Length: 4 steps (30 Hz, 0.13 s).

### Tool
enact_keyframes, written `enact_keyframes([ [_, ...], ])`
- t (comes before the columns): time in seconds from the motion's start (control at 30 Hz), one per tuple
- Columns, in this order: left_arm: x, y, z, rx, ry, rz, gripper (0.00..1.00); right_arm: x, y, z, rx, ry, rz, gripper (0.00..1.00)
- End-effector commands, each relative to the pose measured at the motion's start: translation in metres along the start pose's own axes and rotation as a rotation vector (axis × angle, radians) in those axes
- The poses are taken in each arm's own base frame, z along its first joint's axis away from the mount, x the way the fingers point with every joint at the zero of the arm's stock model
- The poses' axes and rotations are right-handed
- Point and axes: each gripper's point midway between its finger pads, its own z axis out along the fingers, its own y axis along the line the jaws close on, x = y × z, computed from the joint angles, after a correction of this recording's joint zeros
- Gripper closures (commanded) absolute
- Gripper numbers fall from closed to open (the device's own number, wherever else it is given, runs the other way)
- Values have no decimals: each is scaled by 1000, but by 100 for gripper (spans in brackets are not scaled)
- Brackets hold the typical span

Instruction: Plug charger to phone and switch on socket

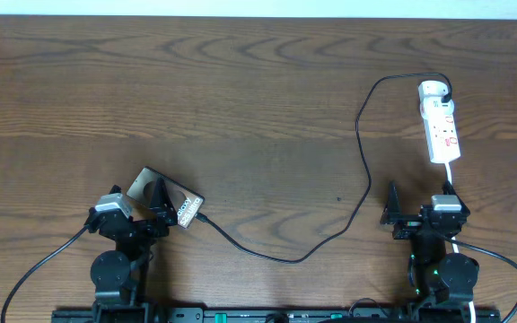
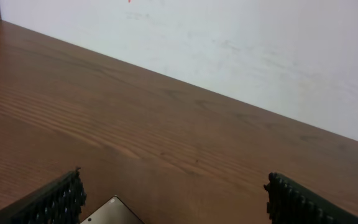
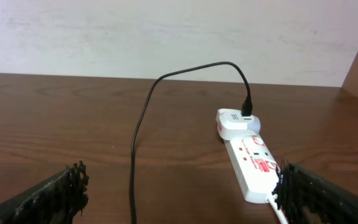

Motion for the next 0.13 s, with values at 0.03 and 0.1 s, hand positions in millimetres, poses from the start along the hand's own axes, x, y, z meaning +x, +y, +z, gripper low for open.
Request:
enact_keyframes([
  [0.03, 13, 9, 1, -35, 39, 14, 9, 0, -2, 0, 12, -1, -8, 1],
  [0.1, 13, 9, 1, -35, 39, 14, 9, 0, -2, 0, 12, -1, -8, 1],
])
